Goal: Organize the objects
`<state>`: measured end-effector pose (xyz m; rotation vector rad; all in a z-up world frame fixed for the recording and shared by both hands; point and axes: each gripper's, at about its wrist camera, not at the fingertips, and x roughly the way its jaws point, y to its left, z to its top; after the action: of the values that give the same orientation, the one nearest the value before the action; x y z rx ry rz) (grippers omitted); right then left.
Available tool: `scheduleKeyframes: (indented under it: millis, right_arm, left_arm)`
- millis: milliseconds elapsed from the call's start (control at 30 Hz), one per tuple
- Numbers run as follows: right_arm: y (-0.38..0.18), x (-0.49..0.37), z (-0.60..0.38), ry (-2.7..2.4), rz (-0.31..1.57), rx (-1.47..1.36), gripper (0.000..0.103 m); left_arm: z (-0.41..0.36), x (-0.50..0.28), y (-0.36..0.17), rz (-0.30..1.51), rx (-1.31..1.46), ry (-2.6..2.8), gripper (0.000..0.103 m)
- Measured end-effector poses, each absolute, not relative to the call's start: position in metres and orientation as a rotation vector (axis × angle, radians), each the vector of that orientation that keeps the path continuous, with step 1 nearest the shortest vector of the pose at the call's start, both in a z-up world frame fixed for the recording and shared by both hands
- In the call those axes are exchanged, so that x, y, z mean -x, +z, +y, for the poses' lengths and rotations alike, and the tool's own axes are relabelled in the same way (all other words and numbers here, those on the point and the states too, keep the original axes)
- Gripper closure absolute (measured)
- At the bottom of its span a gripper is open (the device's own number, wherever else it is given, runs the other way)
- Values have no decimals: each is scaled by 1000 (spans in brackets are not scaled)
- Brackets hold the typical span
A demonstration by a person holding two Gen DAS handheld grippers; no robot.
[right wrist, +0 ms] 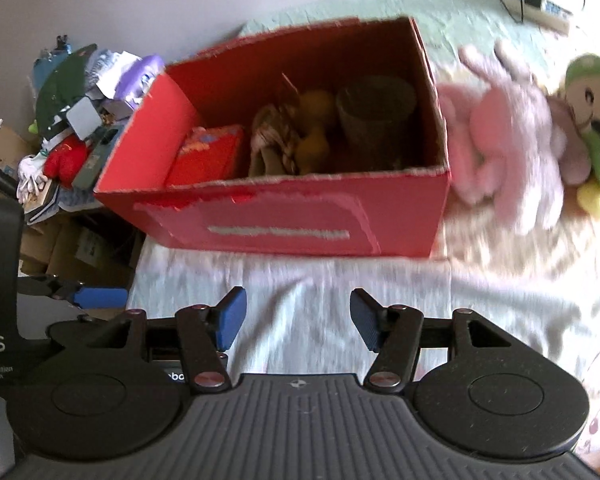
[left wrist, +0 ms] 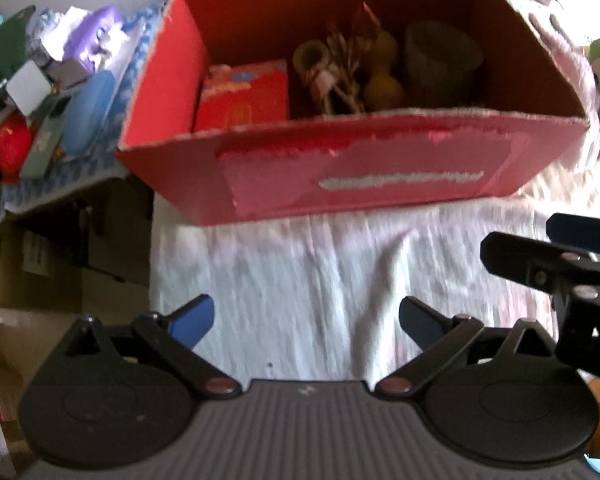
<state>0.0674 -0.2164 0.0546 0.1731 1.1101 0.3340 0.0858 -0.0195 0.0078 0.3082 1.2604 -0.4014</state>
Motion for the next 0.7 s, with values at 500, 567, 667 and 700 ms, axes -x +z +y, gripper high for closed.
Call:
scheduleKeyframes:
  millis: [500,567,667,700]
  right_arm:
    - [99,-79,-224,375,956,-200,43]
    - [108,-84,-224,363,917,-191,43]
    - [117,-91,-225,346,871,-187,42]
    - [119,-94,-226,337,859,-185,42]
  left_arm:
    - [-27,-93,50,1086,-347,-356,4]
    - [-30,-99,64,1034,-340,-342,4]
    - [-31,-110,78,992,-311,-332,4]
    - [-32,-113,81,977,-302,-327,4]
